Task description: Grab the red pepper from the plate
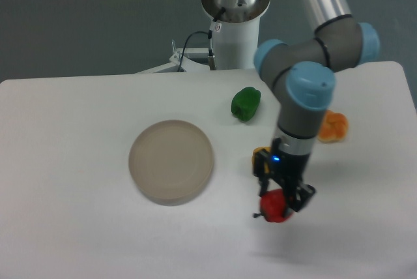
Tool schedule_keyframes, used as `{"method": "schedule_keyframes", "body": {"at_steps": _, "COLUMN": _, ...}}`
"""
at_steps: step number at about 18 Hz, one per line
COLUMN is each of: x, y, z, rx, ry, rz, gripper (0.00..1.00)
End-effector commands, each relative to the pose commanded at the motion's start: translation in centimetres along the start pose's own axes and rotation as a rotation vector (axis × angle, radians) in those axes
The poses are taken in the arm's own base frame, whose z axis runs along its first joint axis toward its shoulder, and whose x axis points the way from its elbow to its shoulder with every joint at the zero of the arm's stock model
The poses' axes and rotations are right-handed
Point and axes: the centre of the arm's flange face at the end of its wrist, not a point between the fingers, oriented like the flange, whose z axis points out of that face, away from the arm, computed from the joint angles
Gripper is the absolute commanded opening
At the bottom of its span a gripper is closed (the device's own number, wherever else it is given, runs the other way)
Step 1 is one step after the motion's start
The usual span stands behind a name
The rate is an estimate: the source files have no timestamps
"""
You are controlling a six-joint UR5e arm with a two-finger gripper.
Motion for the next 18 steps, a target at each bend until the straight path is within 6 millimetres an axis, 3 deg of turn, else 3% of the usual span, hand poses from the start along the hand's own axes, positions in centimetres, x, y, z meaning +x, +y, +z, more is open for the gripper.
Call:
{"method": "schedule_keyframes", "body": {"at_steps": 8, "x": -1.0, "y": 0.6, "z": 2.0, "rx": -0.041, "ry": -0.003, "rz": 0.023, "gripper": 0.3}}
{"method": "schedule_keyframes", "body": {"at_steps": 18, "x": -1.2, "y": 0.6, "z": 1.9, "rx": -0.04, "ry": -0.006, "rz": 0.042, "gripper": 0.3}}
